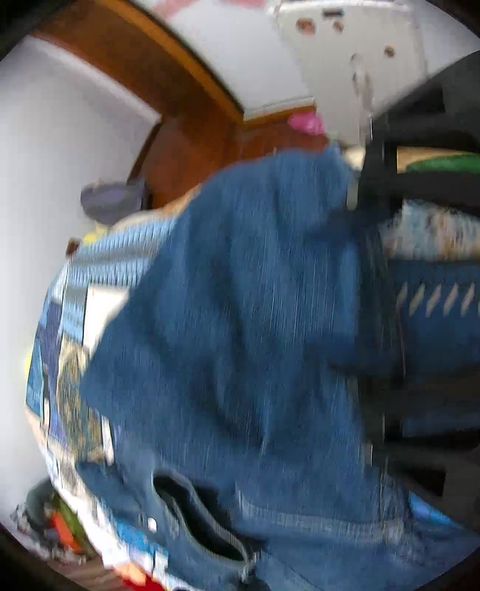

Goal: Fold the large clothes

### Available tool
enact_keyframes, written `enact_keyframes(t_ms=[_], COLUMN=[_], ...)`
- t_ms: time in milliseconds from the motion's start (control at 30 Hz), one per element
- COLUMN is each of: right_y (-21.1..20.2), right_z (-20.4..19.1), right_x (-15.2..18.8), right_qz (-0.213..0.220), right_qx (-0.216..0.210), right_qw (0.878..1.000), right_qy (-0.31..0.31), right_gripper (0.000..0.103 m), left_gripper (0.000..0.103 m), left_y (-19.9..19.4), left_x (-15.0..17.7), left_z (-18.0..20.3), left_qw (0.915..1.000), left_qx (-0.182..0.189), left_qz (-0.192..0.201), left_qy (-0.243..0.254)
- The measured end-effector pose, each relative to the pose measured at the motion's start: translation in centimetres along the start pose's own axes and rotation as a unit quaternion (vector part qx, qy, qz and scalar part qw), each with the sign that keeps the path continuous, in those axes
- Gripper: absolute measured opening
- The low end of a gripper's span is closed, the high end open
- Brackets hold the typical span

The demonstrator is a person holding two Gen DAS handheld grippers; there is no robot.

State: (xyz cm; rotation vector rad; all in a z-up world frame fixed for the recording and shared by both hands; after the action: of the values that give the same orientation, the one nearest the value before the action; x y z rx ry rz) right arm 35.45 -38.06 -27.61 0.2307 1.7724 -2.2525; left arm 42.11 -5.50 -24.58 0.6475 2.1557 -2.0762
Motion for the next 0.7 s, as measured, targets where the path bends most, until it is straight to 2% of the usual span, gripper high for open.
enact_keyframes(t_ms=[133, 233, 300, 433, 633, 700], right_y=[0.5, 0.2, -0.1, 0.2, 3.6, 4.7], right_z=[2.2, 4.6, 6.0, 7.4, 8.1, 8.1], right_x=[1.2, 2.1, 2.6, 3.3, 3.5, 2.9], right_qz=[-0.025, -0.027, -0.029, -0.046, -0.078, -0.084], right_qx=[-0.074, -0.121, -0.153, -0.196, -0.225, -0.241], right_qw=[0.996, 0.988, 0.98, 0.965, 0.948, 0.939], right_qy=[0.043, 0.092, 0.124, 0.166, 0.212, 0.23], right_gripper=[0.1, 0.1, 0.1, 0.1, 0.098, 0.091], left_gripper=[0.089, 0.089, 0.089, 0.089, 0.089, 0.09], left_y=[1.3, 3.0, 3.7, 3.7, 5.2, 5.4], left_x=[-1.3, -1.7, -2.1, -2.9, -3.2, -3.1], left_z=[4.8, 7.6, 8.3, 8.5, 7.9, 7.8], left_qw=[0.9991, 0.998, 0.998, 0.9984, 0.9986, 0.9982], left_qx=[0.015, 0.015, -0.007, -0.013, 0.024, 0.036], left_qz=[-0.011, -0.034, -0.033, -0.024, -0.043, -0.047], left_qy=[0.038, 0.051, 0.053, 0.05, 0.017, 0.008])
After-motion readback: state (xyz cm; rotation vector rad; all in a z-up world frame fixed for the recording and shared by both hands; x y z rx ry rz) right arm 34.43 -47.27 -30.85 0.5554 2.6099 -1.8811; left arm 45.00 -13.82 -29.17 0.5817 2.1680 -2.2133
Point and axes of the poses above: each gripper's, at about its wrist camera, not at the fingertips, and y roughly the way its jaws point, z to its right, x to its underside, the point moved 8 cm from there along y, roughly the way its jaws point, and after that the axes turned 10 degrees about -z, right-handed, at the moved point
